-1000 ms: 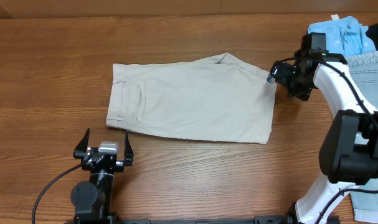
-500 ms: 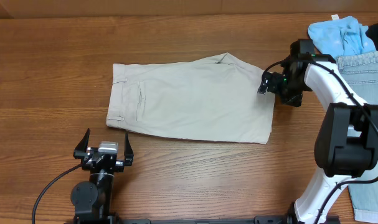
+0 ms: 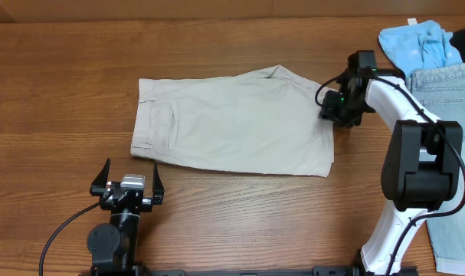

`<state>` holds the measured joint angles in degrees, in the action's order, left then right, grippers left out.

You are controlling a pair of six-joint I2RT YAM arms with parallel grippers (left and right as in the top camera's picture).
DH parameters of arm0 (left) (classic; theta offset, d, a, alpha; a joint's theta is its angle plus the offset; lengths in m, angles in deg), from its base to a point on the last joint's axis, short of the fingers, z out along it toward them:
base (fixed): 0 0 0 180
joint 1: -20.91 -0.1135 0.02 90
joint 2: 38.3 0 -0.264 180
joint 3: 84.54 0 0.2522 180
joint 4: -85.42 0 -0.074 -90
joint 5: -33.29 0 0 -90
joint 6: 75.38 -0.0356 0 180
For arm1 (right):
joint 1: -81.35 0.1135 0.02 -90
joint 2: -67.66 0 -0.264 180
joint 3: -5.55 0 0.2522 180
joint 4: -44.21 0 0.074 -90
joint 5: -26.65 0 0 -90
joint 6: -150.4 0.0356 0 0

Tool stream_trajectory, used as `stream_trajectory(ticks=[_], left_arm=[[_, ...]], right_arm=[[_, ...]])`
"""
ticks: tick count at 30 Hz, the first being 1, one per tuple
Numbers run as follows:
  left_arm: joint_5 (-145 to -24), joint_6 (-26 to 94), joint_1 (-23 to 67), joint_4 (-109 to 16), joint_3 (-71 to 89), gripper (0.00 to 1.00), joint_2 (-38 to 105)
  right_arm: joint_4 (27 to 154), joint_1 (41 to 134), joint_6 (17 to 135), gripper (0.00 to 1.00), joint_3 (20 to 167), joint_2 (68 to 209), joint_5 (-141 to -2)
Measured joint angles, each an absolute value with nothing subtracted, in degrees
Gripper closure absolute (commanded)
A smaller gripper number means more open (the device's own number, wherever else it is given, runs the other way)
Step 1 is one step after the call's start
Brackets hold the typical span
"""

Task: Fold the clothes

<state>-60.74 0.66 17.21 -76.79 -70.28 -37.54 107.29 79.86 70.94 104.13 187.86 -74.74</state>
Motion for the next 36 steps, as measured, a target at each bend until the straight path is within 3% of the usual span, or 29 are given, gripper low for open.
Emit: stream_trajectory(ticks=[1, 10, 11, 12, 14, 15, 24, 36], left_arm=[[-60.7, 0.7, 17.2, -76.8, -70.3, 0.0, -37.5], [-60.7, 0.7, 17.2, -76.8, -70.3, 0.0, -37.5], [-60.7, 0.7, 17.2, -76.8, -70.3, 0.0, -37.5], [-60.7, 0.7, 17.2, -76.8, -70.3, 0.0, -37.5], [-60.7, 0.7, 17.2, -76.8, -70.3, 0.0, -37.5], [-60.7, 0.7, 17.2, -76.8, -70.3, 0.0, -37.5], [-60.7, 0.7, 17.2, -76.8, -70.3, 0.0, -37.5], [-60.7, 0.7, 17.2, -76.8, -70.3, 0.0, -37.5]], right_arm=[[106.4, 79.9, 70.9, 0.96, 104.1, 187.9, -74.7], [100.0, 80.0, 71.1, 0.96, 105.7, 188.1, -73.6], [100.0, 80.0, 71.1, 0.91, 106.4, 188.1, -72.8], [100.2, 80.0, 71.1, 0.8, 107.2, 188.2, -72.1], [101.1, 80.1, 70.7, 0.17, 109.0, 188.2, -70.8], [101.3, 80.1, 71.0, 0.0, 110.0, 188.2, -70.2], [109.5, 79.9, 71.1, 0.0, 113.4, 188.3, -67.7], [118.9, 69.0, 72.4, 0.0, 137.9, 188.3, -54.0]])
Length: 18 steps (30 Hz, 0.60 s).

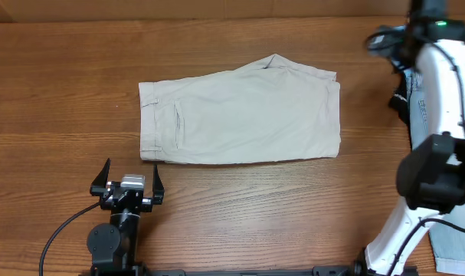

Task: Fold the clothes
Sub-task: 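Retract the right gripper back to the clothes pile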

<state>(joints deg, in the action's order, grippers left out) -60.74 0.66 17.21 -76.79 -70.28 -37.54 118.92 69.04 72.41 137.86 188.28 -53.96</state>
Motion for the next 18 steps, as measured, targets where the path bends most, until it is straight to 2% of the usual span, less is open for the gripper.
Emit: stream_trajectory(ticks=[9, 18], left_arm=[[-60.7, 0.7, 17.2, -76.8, -70.3, 0.0, -37.5], [-60.7, 0.7, 17.2, -76.8, -70.3, 0.0, -37.5]], right_arm=[[119.3, 58.7, 72.4, 0.0, 138.6, 188.3, -53.2], [119.3, 57.9, 72.4, 0.0, 138.6, 188.3, -58.3]])
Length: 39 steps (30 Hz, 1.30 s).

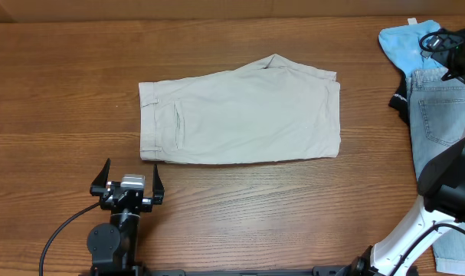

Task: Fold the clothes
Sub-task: 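Retract the right gripper back to the clothes pile, then reach the left gripper to the left end of the shorts and grasp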

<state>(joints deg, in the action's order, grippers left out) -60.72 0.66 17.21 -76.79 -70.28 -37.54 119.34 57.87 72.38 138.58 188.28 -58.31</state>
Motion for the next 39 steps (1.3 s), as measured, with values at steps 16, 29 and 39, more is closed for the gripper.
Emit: stream_trajectory(ticks=[16, 29, 39], left_arm=[[-84.4, 7.1, 17.2, -109.7, -70.3, 0.0, -37.4], [-80.7, 13.0, 17.2, -97.2, -52.6, 0.0, -24.1], [-88.4, 13.1, 17.2, -72.7, -23.6, 0.0, 8.3]], right_arm=[[119.3, 57.9, 72.4, 0.0, 138.6, 188.3, -59.1], [119.3, 57.9, 72.4, 0.0, 138.6, 188.3, -59.1], [119.3, 57.9, 72.4, 0.0, 138.6, 188.3, -59.1]])
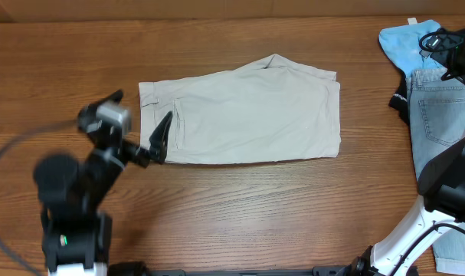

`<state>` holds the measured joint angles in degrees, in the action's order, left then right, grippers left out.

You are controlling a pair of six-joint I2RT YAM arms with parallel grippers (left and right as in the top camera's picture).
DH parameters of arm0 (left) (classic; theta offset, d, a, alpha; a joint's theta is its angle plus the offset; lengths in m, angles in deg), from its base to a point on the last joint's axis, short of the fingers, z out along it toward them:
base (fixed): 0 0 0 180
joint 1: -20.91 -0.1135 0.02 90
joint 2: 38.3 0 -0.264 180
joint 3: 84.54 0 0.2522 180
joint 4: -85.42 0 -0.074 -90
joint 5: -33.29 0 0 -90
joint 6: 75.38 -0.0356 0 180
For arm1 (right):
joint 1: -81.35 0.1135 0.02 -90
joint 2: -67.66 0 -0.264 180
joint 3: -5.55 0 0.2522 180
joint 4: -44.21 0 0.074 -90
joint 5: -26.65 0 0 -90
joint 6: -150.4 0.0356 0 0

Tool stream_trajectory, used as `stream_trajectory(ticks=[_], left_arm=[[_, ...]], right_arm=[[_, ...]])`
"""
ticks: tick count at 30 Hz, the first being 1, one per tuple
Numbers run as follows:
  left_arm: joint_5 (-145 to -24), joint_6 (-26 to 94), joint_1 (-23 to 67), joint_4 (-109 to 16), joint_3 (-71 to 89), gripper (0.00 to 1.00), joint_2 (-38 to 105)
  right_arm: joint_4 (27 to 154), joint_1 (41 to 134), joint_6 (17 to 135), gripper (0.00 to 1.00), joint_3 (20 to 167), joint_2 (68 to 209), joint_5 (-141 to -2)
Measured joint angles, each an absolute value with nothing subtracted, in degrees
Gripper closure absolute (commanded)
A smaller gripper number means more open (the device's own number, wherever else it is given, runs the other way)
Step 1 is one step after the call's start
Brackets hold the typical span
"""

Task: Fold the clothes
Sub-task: 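Reach the left gripper to the left end of the shorts and grasp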

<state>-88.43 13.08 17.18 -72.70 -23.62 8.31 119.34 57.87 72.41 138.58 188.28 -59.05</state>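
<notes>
Beige shorts (240,119), folded in half lengthwise, lie flat in the middle of the table with the waistband to the left. My left gripper (139,115) stands open right at the waistband's left edge, one finger at the far side and one over the near corner, holding nothing. My right gripper (439,42) is at the far right over the pile of other clothes. Cables and the frame edge hide its fingers.
A light blue garment (412,42) lies at the back right. Denim jeans (443,115) stretch down the right edge, with a black garment (399,100) peeking out beside them. The right arm's base stands at the front right.
My left arm has left its resting place at the table's front and now has its open gripper at the shorts' waistband. The right arm and the shorts have not moved.
My right gripper was at the shorts' right hem, with the shorts lying skewed. Then the shorts lay straighter and the right arm was near the right edge, then over the clothes pile. The left arm stayed parked until now, at the waistband.
</notes>
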Motion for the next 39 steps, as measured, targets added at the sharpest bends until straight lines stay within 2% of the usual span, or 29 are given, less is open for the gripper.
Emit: stream_trajectory(ticks=[4, 7, 13, 16, 21, 25, 31, 39], left_arm=[[-95.9, 13.1, 17.2, -70.9, -19.3, 0.0, 16.2], [-95.6, 13.4, 17.2, -65.4, -15.8, 0.0, 21.2], [-77.4, 14.5, 17.2, -38.6, 1.0, 0.0, 33.3], [-68.8, 14.6, 17.2, -33.3, 7.4, 0.0, 38.4], [-62.6, 16.0, 17.2, -32.3, 9.0, 0.0, 43.5], [-62.1, 21.1, 15.1, -32.6, 9.0, 0.0, 47.6], [-70.7, 24.6, 9.2, -33.1, 9.1, 0.0, 55.8], [-75.3, 25.0, 8.8, -33.1, 9.1, 0.0, 66.9]], right_arm=[[119.3, 57.9, 72.4, 0.0, 138.6, 188.3, -59.1], [119.3, 57.9, 72.4, 0.0, 138.6, 188.3, -59.1], [119.3, 57.9, 72.4, 0.0, 138.6, 188.3, -59.1], [119.4, 57.9, 72.4, 0.0, 138.6, 188.3, -59.1], [119.4, 57.9, 72.4, 0.0, 138.6, 188.3, -59.1], [119.3, 57.9, 72.4, 0.0, 138.6, 188.3, -59.1], [119.3, 57.9, 72.4, 0.0, 138.6, 188.3, -59.1], [119.4, 57.9, 72.4, 0.0, 138.6, 188.3, -59.1]])
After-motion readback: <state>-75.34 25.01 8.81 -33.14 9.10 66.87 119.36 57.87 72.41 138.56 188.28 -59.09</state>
